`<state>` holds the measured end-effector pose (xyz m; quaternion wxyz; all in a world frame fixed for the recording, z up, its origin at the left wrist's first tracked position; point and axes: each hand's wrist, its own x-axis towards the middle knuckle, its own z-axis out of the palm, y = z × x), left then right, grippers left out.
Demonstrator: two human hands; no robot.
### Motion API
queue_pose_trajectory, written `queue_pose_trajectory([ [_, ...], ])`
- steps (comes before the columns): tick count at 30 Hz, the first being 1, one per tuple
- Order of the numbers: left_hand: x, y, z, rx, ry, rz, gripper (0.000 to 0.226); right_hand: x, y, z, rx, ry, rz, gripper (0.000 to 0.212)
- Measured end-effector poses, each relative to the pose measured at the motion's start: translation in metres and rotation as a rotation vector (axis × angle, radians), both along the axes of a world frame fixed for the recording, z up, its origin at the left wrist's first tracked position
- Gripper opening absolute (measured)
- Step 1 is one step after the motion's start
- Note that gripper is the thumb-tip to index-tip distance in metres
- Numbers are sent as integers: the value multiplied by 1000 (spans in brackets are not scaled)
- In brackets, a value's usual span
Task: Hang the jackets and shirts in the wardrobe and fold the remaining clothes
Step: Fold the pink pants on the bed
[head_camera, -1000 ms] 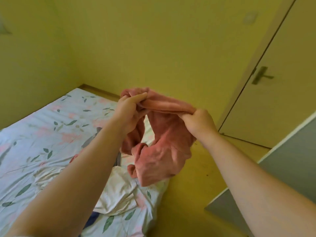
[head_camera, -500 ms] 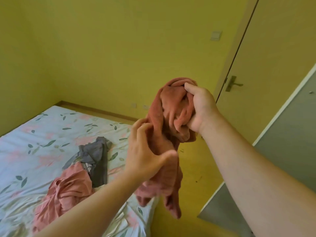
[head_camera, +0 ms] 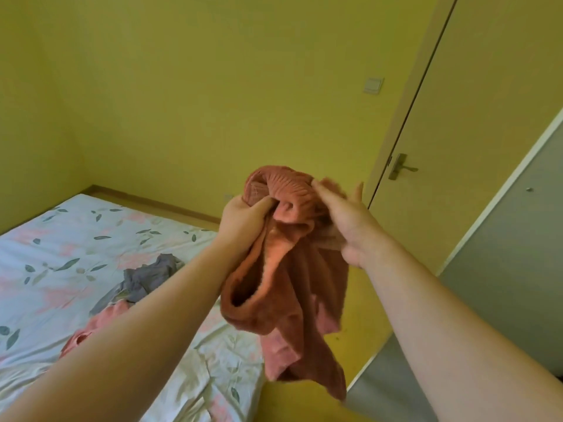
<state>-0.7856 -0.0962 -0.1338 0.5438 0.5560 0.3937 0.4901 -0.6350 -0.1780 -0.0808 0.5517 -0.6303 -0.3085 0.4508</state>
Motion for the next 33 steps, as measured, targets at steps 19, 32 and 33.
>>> queue_pose_trajectory([
  [19,-3,32,-4,399,952,-404,66,62,8,27,115,-621,-424,23],
  [32,3,105,58,80,575,-184,42,130,-18,64,-440,-1178,-221,27],
  [33,11,104,67,47,481,-210,47,133,-21,69,-462,-1187,-222,28],
])
